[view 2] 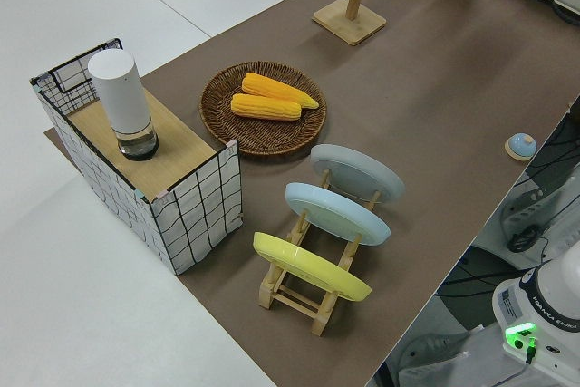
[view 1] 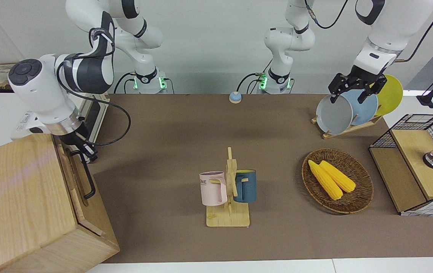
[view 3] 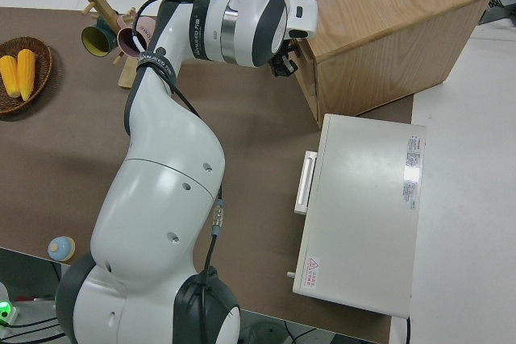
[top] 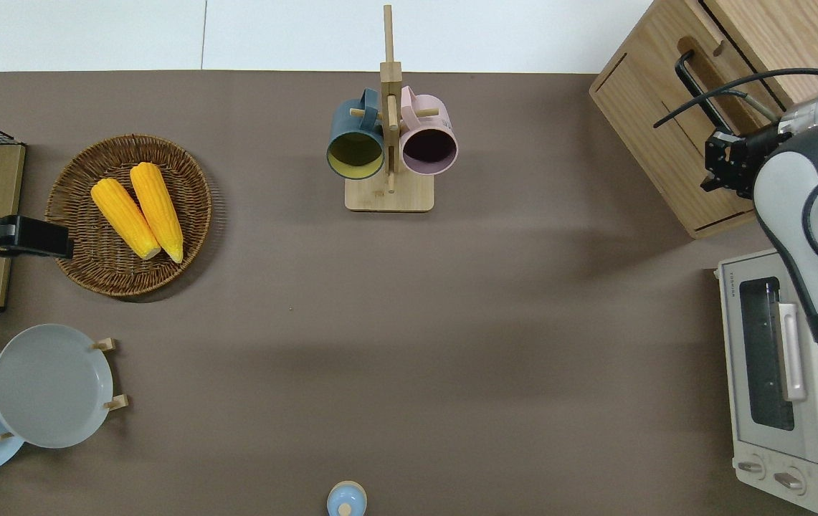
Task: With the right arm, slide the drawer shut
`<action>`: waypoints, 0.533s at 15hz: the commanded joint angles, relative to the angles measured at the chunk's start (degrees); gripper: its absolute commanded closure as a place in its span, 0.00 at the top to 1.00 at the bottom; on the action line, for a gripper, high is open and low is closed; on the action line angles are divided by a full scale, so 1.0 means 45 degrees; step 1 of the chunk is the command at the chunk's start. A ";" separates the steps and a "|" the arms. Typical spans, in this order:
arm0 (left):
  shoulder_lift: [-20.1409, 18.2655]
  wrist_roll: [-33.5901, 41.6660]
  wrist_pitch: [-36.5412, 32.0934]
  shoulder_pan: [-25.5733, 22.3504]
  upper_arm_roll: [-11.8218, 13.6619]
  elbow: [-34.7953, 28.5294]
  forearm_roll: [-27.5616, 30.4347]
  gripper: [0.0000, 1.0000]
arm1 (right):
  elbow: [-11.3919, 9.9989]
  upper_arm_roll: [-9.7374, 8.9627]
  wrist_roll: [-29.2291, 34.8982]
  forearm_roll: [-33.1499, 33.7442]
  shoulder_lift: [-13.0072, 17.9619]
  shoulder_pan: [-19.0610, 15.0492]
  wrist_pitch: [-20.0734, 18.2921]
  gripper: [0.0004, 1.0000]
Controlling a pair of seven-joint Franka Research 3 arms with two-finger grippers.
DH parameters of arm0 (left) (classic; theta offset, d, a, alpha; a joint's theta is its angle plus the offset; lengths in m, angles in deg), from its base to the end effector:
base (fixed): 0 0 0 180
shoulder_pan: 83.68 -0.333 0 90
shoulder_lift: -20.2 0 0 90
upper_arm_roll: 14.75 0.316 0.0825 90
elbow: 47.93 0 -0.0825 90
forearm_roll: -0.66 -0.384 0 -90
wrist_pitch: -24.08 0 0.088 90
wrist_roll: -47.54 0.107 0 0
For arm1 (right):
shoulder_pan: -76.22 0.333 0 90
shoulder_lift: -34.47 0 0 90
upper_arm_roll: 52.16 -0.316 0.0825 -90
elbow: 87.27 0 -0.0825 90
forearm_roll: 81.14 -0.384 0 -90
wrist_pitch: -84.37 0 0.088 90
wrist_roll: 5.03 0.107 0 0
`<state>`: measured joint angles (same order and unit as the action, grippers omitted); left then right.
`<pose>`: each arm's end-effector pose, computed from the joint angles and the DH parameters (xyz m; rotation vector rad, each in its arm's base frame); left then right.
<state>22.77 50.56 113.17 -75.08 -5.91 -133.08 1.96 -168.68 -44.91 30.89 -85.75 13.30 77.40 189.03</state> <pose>0.5674 -0.0023 0.6381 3.1253 -0.0772 0.0389 0.6734 -0.0520 0.4926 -2.8884 1.1242 -0.0457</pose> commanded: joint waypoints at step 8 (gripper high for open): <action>0.0153 0.0073 0.0008 0.0219 0.0204 0.0249 -0.0192 1.00 | 0.0495 -0.0184 -0.0696 -0.0382 -0.0393 -0.0457 0.0141 0.00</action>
<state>22.77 50.56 113.17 -75.08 -5.91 -133.08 1.96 -168.68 -45.04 30.27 -85.91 13.26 77.24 189.02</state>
